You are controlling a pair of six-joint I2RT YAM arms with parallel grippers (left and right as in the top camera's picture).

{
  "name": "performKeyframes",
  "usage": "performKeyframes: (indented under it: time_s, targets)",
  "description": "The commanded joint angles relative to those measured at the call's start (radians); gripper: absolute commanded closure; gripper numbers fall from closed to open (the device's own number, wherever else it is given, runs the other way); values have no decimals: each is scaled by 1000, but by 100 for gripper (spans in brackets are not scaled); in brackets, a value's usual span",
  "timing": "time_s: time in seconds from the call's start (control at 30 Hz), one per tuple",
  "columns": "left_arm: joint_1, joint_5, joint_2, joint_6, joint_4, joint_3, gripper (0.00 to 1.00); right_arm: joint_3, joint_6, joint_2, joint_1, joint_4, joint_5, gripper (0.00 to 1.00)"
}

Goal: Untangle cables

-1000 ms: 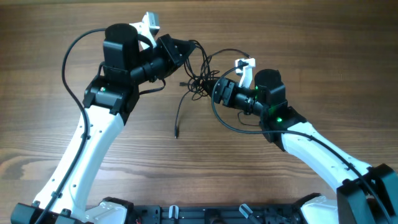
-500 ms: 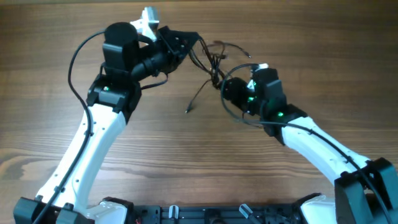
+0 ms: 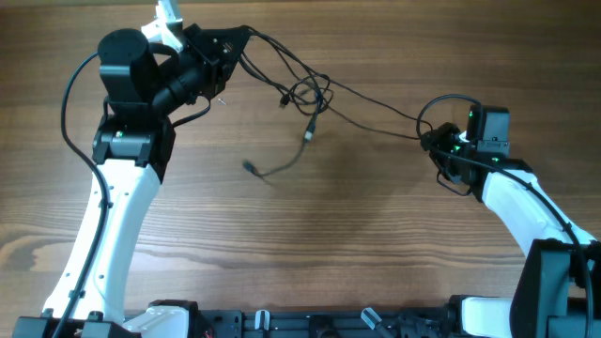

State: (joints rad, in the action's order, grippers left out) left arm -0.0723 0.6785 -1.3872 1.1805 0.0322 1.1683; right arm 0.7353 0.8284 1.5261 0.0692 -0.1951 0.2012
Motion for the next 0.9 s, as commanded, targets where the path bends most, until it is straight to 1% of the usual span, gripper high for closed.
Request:
performKeyframes:
  time_s: [0.0,0.03,0.1,0.17,0.2,0.3,0.37,0.4,0.43,0.47,0.53,0.57,0.63,0.67,0.7,0.8,0.87]
  targets:
    - [13,-18,31,3,2,34,96,-12,-97,14,9,6,99,38]
    - [10,-18,31,3,1,34,96,-12,-103,14,9,16,129,36]
    - [-4,-19,31,3,2,34,96,-12,-168,5,9,80,246,29]
    - [-15,-46,31,8,-4,34,96,-12,-227,-29,9,158,391,28]
    - [-24,-82,31,19,-11,34,96,-12,-231,-60,9,201,449,19]
    - [-54,-154,31,85,-32,34,96,-12,-251,-150,0,319,576,17]
    - [-85,-160,31,80,-27,34,96,-12,-249,-170,-34,403,632,16]
    - [-102,-159,31,52,-27,34,96,-12,-248,-169,-70,458,653,15]
    - [-123,-159,31,9,-27,34,96,-12,-243,-169,-110,482,631,15]
    - [-143,-159,31,-21,-27,34,96,-12,-195,-169,-170,499,557,11]
    - [-175,-143,31,-93,-23,34,96,-12,-158,-168,-258,515,446,9]
    - [-194,-114,31,-162,-23,34,96,-12,-143,-168,-315,517,367,8]
    - [-210,-54,31,-266,-24,34,96,-12,-40,-168,-362,520,329,9]
    - [-214,-29,31,-307,-24,34,96,-12,34,-168,-371,524,330,10]
    - [-221,0,31,-348,-25,34,96,-12,136,-168,-382,524,332,13]
    - [-252,9,31,-366,-26,34,96,-12,242,-168,-426,524,320,18]
    - [-279,9,31,-366,-26,34,96,-12,282,-157,-450,517,244,21]
